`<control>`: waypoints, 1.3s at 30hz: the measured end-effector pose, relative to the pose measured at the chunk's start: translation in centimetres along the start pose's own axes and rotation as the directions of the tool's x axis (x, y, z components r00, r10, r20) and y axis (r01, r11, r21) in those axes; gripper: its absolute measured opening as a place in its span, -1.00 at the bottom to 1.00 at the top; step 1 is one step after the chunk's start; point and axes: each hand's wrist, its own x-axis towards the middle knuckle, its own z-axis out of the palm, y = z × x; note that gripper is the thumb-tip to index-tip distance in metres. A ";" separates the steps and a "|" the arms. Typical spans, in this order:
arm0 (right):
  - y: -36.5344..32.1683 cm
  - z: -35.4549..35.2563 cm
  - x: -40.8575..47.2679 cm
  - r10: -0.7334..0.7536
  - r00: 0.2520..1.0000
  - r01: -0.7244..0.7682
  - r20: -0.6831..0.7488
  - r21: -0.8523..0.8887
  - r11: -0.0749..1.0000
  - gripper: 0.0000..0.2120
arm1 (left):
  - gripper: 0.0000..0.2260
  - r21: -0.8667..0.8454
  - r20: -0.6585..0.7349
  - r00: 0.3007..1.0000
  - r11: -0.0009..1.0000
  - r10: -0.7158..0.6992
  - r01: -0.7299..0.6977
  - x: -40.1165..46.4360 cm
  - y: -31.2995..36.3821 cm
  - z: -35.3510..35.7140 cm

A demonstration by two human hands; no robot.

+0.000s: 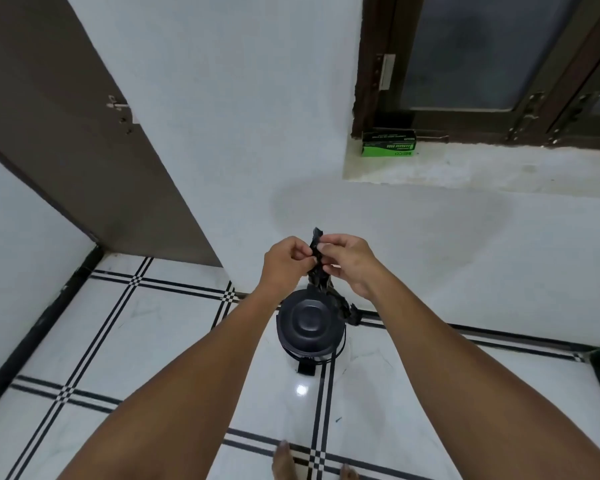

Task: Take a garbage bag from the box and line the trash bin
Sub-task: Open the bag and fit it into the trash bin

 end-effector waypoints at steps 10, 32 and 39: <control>0.4 6.3 3.9 0.025 0.967 -0.012 -0.255 0.051 0.999 -0.89 | -0.70 -0.124 0.067 0.988 0.981 -0.140 0.148 3.5 -3.2 -5.3; 3.3 7.1 7.3 0.124 0.992 -0.130 -0.038 -0.266 0.955 -0.73 | -0.92 -0.389 -0.117 0.942 0.887 -0.316 0.249 9.1 -7.2 -6.0; 3.5 6.1 7.3 0.091 0.993 -0.099 -0.075 -0.126 0.987 -0.72 | -0.54 -0.211 -0.008 0.869 0.851 -0.494 0.482 8.7 -6.3 -3.0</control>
